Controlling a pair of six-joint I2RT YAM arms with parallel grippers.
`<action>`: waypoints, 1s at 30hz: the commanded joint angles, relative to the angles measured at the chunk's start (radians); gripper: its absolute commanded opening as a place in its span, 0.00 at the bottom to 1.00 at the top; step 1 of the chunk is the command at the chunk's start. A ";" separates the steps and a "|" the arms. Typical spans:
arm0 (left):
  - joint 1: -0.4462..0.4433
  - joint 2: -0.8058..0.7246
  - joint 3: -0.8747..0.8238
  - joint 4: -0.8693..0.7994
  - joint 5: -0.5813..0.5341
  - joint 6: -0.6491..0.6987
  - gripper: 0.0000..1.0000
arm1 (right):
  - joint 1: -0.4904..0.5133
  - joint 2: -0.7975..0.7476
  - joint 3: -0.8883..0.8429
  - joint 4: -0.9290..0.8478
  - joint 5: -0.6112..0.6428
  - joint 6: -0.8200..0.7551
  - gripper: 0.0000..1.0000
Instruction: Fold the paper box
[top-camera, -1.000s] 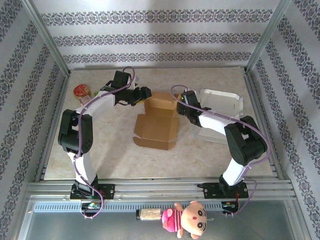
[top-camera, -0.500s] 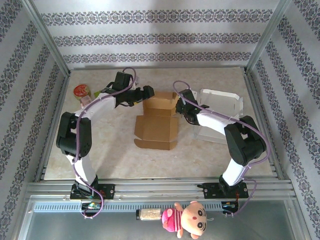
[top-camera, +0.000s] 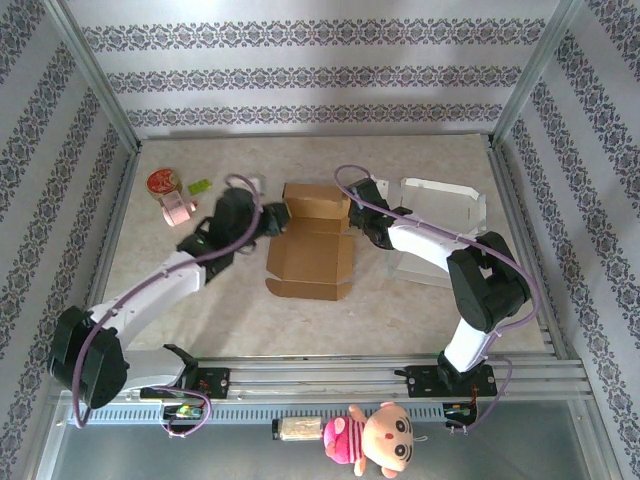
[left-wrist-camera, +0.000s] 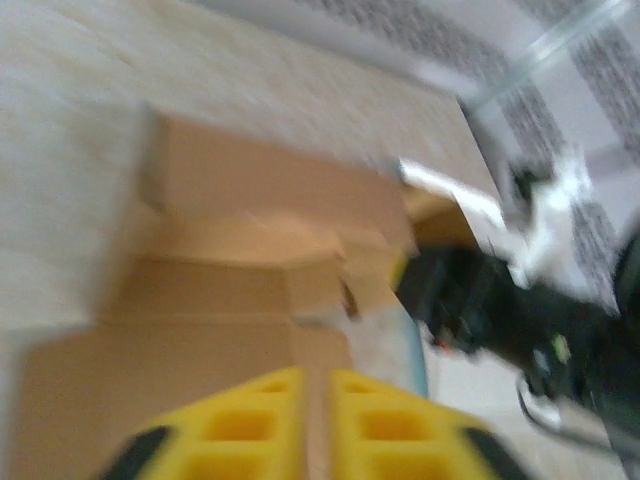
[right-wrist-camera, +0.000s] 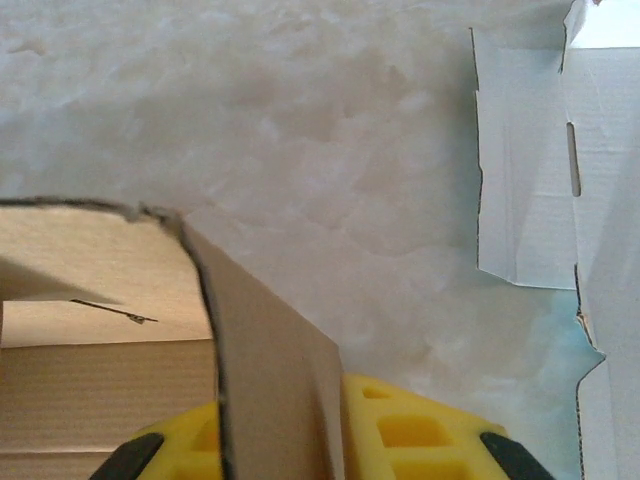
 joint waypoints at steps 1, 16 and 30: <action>-0.094 0.084 -0.039 0.192 -0.011 0.071 0.00 | -0.002 0.019 0.032 -0.024 0.012 -0.013 0.19; -0.157 0.615 0.150 0.246 0.170 0.110 0.00 | -0.020 0.030 0.085 -0.123 -0.064 0.084 0.23; -0.110 0.739 0.158 0.273 0.147 0.046 0.00 | 0.006 0.043 0.236 -0.343 -0.119 0.215 0.24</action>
